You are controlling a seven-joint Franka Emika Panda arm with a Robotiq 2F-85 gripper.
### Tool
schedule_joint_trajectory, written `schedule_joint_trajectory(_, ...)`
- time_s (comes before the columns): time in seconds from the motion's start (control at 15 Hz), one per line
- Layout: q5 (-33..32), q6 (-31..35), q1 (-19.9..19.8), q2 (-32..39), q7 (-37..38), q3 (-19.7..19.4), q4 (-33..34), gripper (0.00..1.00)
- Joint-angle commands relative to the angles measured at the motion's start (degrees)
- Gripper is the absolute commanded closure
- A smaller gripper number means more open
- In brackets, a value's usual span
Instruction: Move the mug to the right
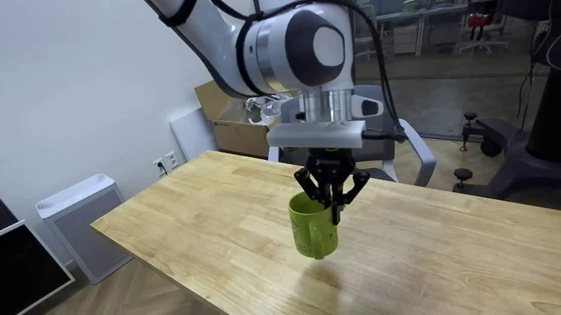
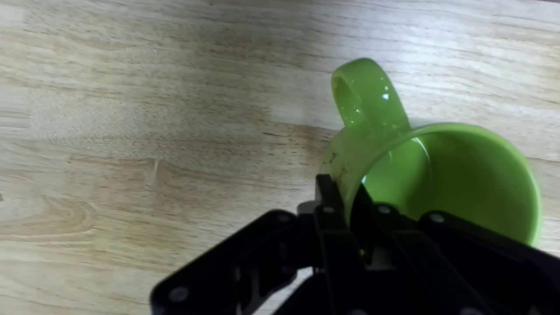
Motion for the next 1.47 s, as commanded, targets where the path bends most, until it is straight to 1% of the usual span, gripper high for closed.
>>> schedule_joint_trajectory(0.0, 0.99, -5.22, -6.28, -0.30, -6.71, -1.26, 3.73, 0.97)
schedule_joint_trajectory(0.27, 1.94, -9.65, -12.88, 0.78, -14.03, -2.32, 8.72, 0.97)
schedule_joint_trajectory(0.4, 2.37, -9.10, -15.07, 1.06, -15.41, -2.72, 10.05, 0.97)
schedule_joint_trajectory(0.47, 2.46, -6.71, -15.57, 1.12, -14.86, -2.81, 9.80, 0.97)
schedule_joint_trajectory(0.6, 2.97, -2.18, -16.04, 1.25, -13.97, -2.50, 8.83, 0.97)
schedule_joint_trajectory(0.73, 3.50, 0.49, -15.87, 1.69, -13.54, -2.22, 8.31, 0.97)
schedule_joint_trajectory(0.93, 4.31, 1.43, -15.63, 2.94, -13.53, -1.72, 8.07, 0.97)
schedule_joint_trajectory(1.4, 3.25, 4.52, -14.99, 7.10, -11.93, -2.25, 7.22, 0.97)
